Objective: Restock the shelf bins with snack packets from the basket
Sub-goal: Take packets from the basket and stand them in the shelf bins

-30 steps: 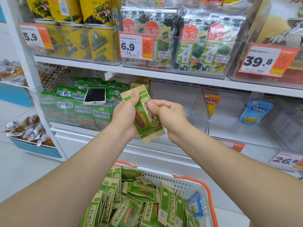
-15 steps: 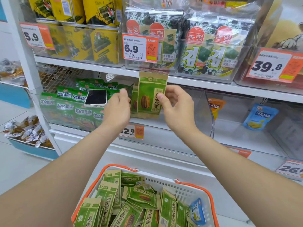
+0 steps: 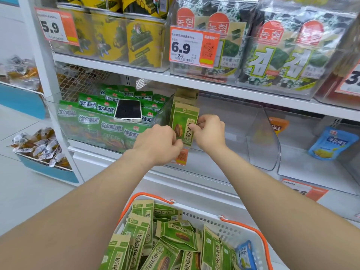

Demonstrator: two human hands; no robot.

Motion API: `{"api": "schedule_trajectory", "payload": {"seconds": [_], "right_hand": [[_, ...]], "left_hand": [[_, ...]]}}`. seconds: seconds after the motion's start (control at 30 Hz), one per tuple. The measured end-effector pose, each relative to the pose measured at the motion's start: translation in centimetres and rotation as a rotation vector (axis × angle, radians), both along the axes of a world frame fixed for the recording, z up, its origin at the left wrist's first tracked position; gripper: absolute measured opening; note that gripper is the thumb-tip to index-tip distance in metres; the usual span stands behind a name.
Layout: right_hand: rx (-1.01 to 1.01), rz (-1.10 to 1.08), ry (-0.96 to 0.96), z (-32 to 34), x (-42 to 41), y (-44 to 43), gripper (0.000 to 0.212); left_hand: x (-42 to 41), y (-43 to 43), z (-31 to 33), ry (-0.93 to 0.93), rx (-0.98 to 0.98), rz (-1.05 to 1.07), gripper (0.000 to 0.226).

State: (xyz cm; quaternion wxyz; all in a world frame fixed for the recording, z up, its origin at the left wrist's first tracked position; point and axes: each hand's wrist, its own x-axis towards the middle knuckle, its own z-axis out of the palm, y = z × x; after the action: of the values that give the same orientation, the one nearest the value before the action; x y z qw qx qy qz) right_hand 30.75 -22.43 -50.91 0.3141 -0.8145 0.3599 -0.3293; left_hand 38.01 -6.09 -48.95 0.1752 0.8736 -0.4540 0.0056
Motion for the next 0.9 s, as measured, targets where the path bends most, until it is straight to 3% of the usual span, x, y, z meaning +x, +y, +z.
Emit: {"api": "schedule_trajectory", "payload": {"seconds": [0.23,0.5,0.9], "right_hand": [[0.053,-0.014,0.047,0.1,3.4,-1.0,0.015],[0.044,-0.064,0.086,0.2,4.1,-0.8,0.013],[0.183,-0.093,0.104,1.0,5.3,-1.0,0.035]], "left_hand": [[1.5,0.3,-0.8,0.042,0.027,-0.079,0.06],[1.1,-0.1,-1.1,-0.03,0.028,-0.081,0.055],[0.7,-0.2,-0.7,-0.03,0.042,-0.073,0.048]]}}
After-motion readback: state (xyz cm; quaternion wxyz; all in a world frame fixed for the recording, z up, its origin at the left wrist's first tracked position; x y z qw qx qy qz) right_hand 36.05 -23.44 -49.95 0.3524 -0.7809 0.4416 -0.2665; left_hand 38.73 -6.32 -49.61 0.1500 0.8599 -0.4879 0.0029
